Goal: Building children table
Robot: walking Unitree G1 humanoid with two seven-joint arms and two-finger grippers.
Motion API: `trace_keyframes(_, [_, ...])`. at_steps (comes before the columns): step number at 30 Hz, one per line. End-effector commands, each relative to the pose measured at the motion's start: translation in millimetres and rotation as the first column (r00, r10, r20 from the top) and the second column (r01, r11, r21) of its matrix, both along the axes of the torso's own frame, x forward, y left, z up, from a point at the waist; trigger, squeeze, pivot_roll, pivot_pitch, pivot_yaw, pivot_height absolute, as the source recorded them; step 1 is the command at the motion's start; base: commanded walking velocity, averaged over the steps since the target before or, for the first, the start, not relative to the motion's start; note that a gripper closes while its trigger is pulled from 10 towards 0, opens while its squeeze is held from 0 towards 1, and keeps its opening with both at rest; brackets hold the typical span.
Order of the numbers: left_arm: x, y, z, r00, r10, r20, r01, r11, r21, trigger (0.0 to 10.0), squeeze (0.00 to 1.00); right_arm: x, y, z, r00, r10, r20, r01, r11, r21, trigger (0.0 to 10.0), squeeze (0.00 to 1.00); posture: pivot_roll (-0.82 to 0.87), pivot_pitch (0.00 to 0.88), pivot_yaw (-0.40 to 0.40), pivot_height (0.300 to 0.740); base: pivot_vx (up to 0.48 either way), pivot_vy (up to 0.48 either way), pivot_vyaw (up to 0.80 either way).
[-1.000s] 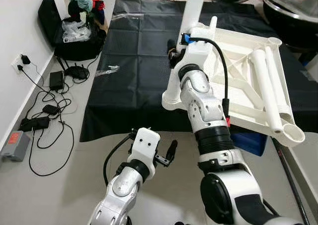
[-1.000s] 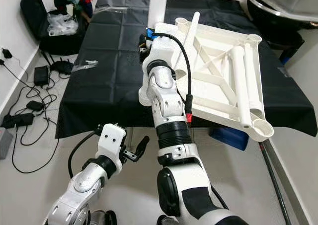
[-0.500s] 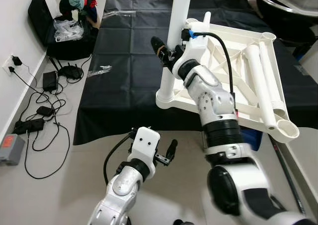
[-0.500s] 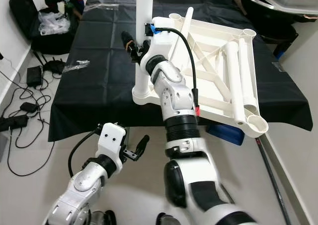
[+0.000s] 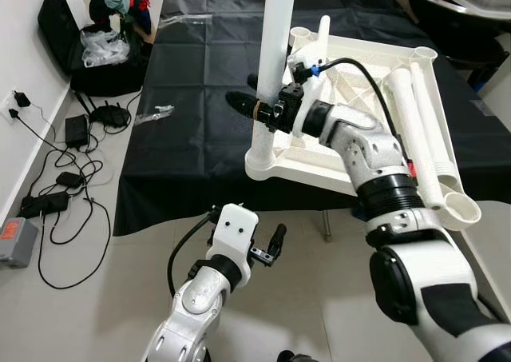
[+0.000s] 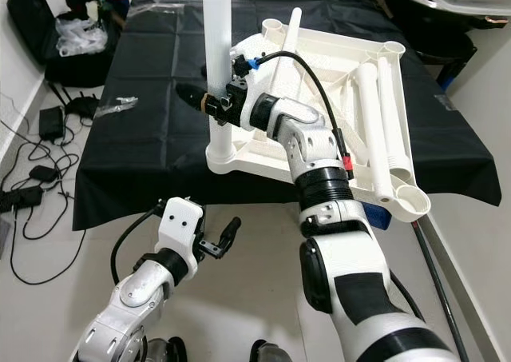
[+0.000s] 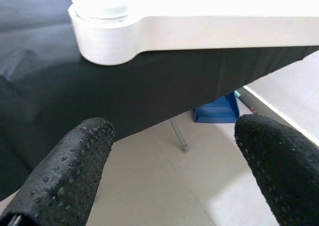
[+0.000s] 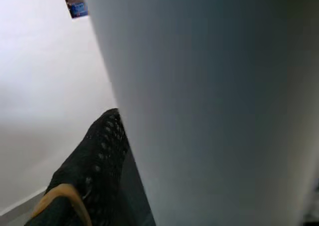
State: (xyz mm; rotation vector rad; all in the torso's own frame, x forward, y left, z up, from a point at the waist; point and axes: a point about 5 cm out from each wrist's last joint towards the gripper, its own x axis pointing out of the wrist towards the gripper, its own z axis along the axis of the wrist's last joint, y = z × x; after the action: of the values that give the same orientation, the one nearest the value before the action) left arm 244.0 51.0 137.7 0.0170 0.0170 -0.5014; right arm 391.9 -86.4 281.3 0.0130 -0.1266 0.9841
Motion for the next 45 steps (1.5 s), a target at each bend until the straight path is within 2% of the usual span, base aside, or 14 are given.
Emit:
trace_keyframes(1, [-1.8, 0.0, -4, 1.0, 0.007, -0.023, -0.007, 1.0, 0.002, 10.0, 0.0, -0.2, 9.2, 2, 0.999, 0.046, 0.001, -0.046, 0.999, 0.006, 10.0, 0.0, 0.13, 0.212, -0.07, 0.74, 0.0, 0.0, 0.0])
trace_keyframes(6, [-1.9, -0.6, -3, 1.0, 0.007, -0.023, -0.007, 1.0, 0.001, 10.0, 0.0, 1.5, 15.4, 7, 0.998, 0.058, 0.006, -0.058, 0.998, 0.021, 10.0, 0.0, 0.14, 0.216, -0.075, 0.74, 0.0, 0.0, 0.0])
trace_keyframes(7, [-1.7, -0.7, -3, 1.0, 0.008, -0.022, -0.008, 1.0, 0.001, 10.0, 0.0, 3.1, 16.1, 8, 0.999, 0.046, 0.006, -0.046, 0.999, 0.028, 0.0, 0.0, 0.14, 0.216, -0.077, 0.74, 0.0, 0.0, 0.0])
trace_keyframes(19, [-0.8, -0.8, -3, 1.0, 0.01, -0.022, -0.01, 1.0, 0.0, 10.0, 0.0, 10.4, 2.3, 3, 0.994, -0.109, 0.015, 0.108, 0.993, 0.055, 0.0, 0.0, 0.13, 0.214, -0.078, 0.74, 0.0, 0.0, 0.0])
trace_keyframes(23, [-0.2, -0.3, -3, 1.0, 0.009, -0.022, -0.009, 1.0, 0.001, 10.0, 0.0, 15.5, -7.1, -5, 0.958, -0.286, -0.013, 0.287, 0.956, 0.059, 0.0, 0.0, 0.13, 0.217, -0.065, 0.74, 0.0, 0.0, 0.0])
trace_keyframes(26, [0.2, 0.2, -4, 1.0, 0.007, -0.027, -0.006, 1.0, 0.005, 10.0, 0.0, 17.1, -28.1, -19, 0.712, -0.698, -0.077, 0.702, 0.706, 0.09, 0.0, 0.0, 0.12, 0.223, -0.062, 0.74, 0.0, 0.0, 0.0])
trace_keyframes(29, [0.3, 0.2, -4, 1.0, 0.006, -0.028, -0.006, 1.0, 0.006, 10.0, 0.0, 15.1, -32.9, -21, 0.638, -0.763, -0.099, 0.769, 0.63, 0.106, 0.0, 0.0, 0.12, 0.223, -0.062, 0.74, 0.0, 0.0, 0.0])
trace_keyframes(30, [0.5, 0.3, -4, 1.0, 0.007, -0.028, -0.006, 1.0, 0.009, 10.0, 0.0, 10.1, -36.4, -20, 0.546, -0.83, -0.112, 0.836, 0.532, 0.137, 0.0, 0.0, 0.12, 0.224, -0.059, 0.74, 0.0, 0.0, 0.0])
trace_keyframes(31, [0.5, 0.3, -4, 1.0, 0.007, -0.028, -0.006, 1.0, 0.009, 10.0, 0.0, 10.1, -36.4, -20, 0.546, -0.83, -0.112, 0.836, 0.532, 0.137, 0.0, 0.0, 0.12, 0.224, -0.059, 0.74, 0.0, 0.0, 0.0])
trace_keyframes(32, [0.7, 0.4, -4, 1.0, 0.007, -0.027, -0.007, 1.0, 0.011, 10.0, 0.0, 5.5, -36.5, -19, 0.492, -0.862, -0.122, 0.866, 0.472, 0.161, 0.0, 0.0, 0.13, 0.224, -0.061, 0.74, 0.0, 0.0, 0.0])
trace_keyframes(39, [1.1, 0.7, -4, 1.0, 0.007, -0.026, -0.007, 1.0, 0.014, 10.0, 0.0, -2.0, -26.3, -13, 0.453, -0.881, -0.139, 0.884, 0.423, 0.199, 0.0, 0.0, 0.13, 0.226, -0.058, 0.74, 0.0, 0.0, 0.0])
trace_keyframes(40, [1.3, 0.8, -4, 1.0, 0.007, -0.026, -0.007, 1.0, 0.014, 10.0, 0.0, -2.4, -11.5, -10, 0.536, -0.834, -0.129, 0.836, 0.503, 0.221, 10.0, 0.0, 0.12, 0.225, -0.063, 0.74, 0.0, 0.0, 0.0])
trace_keyframes(41, [1.0, 0.9, -4, 1.0, 0.007, -0.026, -0.006, 1.0, 0.015, 10.0, 0.0, -4.2, 1.0, -7, 0.618, -0.779, -0.105, 0.775, 0.581, 0.251, 10.0, 1.0, 0.12, 0.218, -0.06, 0.74, 0.0, 0.0, 0.0])
trace_keyframes(45, [1.0, 0.9, -4, 1.0, 0.007, -0.026, -0.006, 1.0, 0.015, 10.0, 0.0, -4.2, 1.0, -7, 0.618, -0.779, -0.105, 0.775, 0.581, 0.251, 10.0, 1.0, 0.12, 0.218, -0.06, 0.74, 0.0, 0.0, 0.0])
